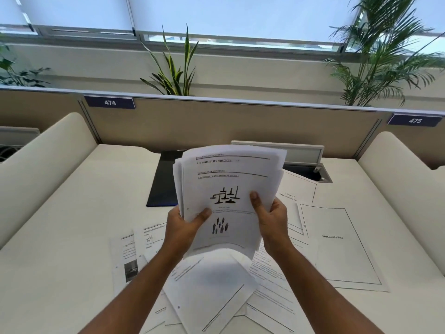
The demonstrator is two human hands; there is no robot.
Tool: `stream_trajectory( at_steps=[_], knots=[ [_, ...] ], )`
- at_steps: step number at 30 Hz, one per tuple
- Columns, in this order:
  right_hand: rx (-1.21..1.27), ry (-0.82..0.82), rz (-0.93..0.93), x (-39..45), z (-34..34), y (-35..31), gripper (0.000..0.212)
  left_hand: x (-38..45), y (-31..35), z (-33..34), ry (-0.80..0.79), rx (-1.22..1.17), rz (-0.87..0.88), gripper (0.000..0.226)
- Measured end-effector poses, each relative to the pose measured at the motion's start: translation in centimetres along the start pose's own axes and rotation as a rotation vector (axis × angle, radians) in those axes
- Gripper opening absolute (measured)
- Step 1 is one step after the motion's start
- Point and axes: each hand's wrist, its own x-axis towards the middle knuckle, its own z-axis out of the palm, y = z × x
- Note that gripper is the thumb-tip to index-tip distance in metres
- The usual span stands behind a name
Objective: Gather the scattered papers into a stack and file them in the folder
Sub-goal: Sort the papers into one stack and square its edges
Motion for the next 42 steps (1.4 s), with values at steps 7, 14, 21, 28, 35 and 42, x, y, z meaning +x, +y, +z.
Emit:
stream_trajectory(
  at_steps=[7, 14, 21, 28, 35, 42],
  knots=[
    [0.004, -0.12, -0.077, -0.4, -0.8, -0.4, 0.068, 0.1, 1.0, -1.6, -0.01, 0.023, 0.153, 0.047],
    [-0.128, -0.116, -0.004, -1.0, 0.4, 3.0, 0.039, -0.5, -1.6, -0.1, 0.079, -0.004, 0.007, 0.043],
    [-0.196, -0.136, 0.075, -1.5, 1.3, 4.4, 0.029, -0.7, -2.9, 1.3, 0.099, 0.03, -0.088, 0.042],
    [-0.18, -0.04, 0.177, -1.8, 1.1, 5.8, 0.022, -0.6, -4.1, 1.7, 0.12, 0.095, -0.105, 0.035],
    [0.132, 0.128, 0.27, -1.2, -0.2, 5.2, 0.034, -2.1, -6.9, 1.3, 0.216, 0.106, -0.191, 0.087],
    [0.486, -0.012, 0.363, -2.8, 0.2, 5.7, 0.048, -2.2, -7.7, 0.8, -0.023, -0.417, -0.304, 0.042]
  ],
)
